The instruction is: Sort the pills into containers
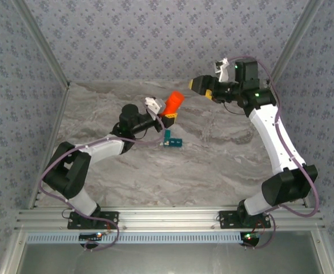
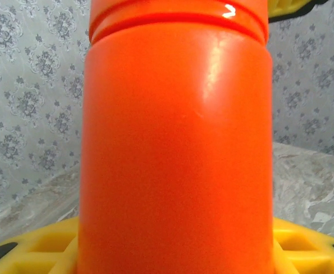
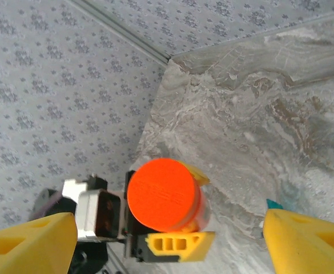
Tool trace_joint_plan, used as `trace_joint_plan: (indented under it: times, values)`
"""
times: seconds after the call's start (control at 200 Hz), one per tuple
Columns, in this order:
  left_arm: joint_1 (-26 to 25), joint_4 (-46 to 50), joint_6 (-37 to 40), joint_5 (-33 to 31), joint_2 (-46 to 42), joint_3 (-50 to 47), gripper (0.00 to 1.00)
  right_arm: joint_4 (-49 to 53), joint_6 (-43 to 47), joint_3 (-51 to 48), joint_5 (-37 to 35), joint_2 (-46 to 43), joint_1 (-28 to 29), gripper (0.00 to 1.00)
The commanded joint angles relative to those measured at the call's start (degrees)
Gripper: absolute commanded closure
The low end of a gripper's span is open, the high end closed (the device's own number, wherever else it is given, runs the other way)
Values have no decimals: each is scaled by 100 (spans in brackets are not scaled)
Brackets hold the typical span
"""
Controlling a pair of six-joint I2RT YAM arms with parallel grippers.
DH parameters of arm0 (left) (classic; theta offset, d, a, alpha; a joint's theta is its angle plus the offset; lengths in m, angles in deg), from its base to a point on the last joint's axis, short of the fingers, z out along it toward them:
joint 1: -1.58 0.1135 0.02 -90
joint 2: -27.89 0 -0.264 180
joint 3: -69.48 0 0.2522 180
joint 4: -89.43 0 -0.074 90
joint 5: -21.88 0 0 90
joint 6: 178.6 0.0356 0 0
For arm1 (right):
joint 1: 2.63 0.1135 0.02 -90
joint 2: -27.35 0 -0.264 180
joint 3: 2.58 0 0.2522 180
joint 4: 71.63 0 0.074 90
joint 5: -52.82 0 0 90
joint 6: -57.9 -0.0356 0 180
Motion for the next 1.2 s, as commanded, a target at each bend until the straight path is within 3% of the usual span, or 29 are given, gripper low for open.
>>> trace_joint_plan:
  times: [0.0, 0.13, 0.6, 1.194]
  values:
    - [187, -410, -765, 627, 22, 167, 100, 409, 885, 193, 76, -33, 5, 14]
    - [334, -322, -1138, 939, 43, 323, 100, 486, 1115, 279, 150, 45, 25, 15]
    - [340, 181, -1160, 1699, 112, 666, 100, 631, 1386, 903, 269, 691, 347, 16]
    - [318, 159, -1249, 1836, 176, 688, 100, 626, 1241, 1148, 400, 1114, 658, 22]
